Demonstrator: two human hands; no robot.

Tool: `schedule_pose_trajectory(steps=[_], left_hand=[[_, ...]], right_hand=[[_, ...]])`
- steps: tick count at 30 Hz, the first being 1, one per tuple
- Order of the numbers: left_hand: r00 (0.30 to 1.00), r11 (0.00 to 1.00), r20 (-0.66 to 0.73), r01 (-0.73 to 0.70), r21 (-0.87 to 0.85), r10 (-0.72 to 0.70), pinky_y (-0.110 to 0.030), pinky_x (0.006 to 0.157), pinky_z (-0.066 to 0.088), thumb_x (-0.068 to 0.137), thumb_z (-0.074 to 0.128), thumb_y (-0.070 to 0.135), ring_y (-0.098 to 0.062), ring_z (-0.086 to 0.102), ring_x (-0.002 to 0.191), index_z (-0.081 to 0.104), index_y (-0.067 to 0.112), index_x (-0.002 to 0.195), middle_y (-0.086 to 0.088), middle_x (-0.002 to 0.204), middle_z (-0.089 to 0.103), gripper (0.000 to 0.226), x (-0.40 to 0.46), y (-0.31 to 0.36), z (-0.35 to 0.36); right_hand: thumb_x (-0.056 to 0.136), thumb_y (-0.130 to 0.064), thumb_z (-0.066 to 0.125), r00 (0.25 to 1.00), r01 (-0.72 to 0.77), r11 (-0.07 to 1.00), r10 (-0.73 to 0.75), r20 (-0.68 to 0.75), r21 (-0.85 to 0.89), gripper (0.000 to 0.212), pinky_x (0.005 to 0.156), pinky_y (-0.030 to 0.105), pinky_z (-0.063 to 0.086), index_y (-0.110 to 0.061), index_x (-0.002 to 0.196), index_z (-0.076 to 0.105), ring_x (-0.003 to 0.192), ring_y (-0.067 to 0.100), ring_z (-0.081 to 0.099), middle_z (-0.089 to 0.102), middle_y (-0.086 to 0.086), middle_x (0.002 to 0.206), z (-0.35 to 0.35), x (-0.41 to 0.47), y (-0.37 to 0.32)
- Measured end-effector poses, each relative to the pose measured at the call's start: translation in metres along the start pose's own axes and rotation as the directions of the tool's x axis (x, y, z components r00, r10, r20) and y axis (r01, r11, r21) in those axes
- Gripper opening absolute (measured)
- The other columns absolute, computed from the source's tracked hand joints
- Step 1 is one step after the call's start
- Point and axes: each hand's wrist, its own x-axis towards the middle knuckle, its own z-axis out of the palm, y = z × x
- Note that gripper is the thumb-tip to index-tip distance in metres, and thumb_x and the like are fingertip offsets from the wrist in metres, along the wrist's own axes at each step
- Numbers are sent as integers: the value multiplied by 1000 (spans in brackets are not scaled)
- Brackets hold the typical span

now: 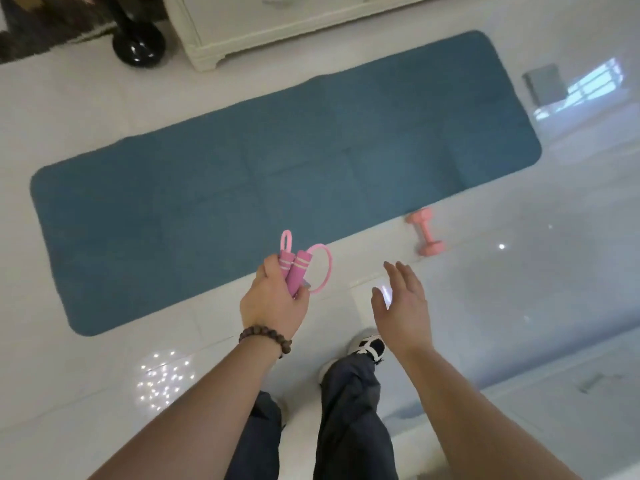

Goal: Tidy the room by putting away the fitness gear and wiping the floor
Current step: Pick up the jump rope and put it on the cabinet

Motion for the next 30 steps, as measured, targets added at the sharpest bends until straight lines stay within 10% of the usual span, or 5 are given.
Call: schedule_pose_trajectory(steps=[14,30], left_hand=[[997,995,37,-67,69,64,-36,65,39,81,60,26,-37,56,80,42,9,119,-13,112,56,45,52,197,91],[990,994,137,18,111,-33,-34,63,39,83,61,28,-27,50,68,42,14,116,-5,102,54,41,173,258,192]], right_hand=[[96,-25,49,992,-113,989,118,-50,92,52,116,34,15,-14,145,35,143,24,20,30,9,153,-109,94,148],[94,-21,52,953,-293,931,302,-5,218,53,115,34,20,-14,145,36,142,21,23,34,6,151,-87,260,213]])
